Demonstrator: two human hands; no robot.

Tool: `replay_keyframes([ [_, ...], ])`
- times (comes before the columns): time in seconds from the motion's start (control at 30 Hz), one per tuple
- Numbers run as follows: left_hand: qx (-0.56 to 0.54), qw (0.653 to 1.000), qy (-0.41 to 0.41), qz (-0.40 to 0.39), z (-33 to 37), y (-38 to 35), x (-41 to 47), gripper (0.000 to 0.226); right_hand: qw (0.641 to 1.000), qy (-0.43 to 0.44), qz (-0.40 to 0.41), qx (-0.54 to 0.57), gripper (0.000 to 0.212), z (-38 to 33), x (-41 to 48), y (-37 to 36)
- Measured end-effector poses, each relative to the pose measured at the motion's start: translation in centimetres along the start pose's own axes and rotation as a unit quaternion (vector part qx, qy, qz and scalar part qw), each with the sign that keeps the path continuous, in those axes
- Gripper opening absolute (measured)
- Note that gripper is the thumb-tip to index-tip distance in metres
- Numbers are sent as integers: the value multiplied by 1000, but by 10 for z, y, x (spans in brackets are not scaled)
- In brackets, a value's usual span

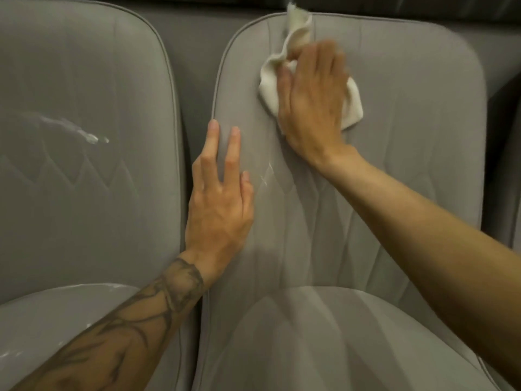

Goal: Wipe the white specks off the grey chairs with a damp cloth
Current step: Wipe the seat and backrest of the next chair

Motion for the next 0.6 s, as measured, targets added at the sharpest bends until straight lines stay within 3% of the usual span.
replay_keyframes([
  [0.13,-10,1000,6,-9,0,1,1,57,986,152,-55,39,33,2,-16,11],
  [0.3,15,999,-14,-48,-3,12,6,58,1000,1,-20,13,40,-9,45,0],
  [0.43,114,983,-122,-77,-27,34,17,53,990,92,-80,78,33,-32,-14,7],
  [0.53,140,979,-119,-92,-48,46,31,57,982,148,-93,78,32,-29,-14,12],
  [0.6,141,979,-112,-95,-58,47,40,61,988,121,-74,52,38,-27,19,5],
])
Point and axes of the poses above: each hand's wrist, its own x-axis towards the middle knuckle, its own y-axis out of the back of the hand, z = x × y, the point moved 4 cm from there along x, towards the middle knuckle, and after that the axes turned 3 degrees about -y, right-handed, at the moved point
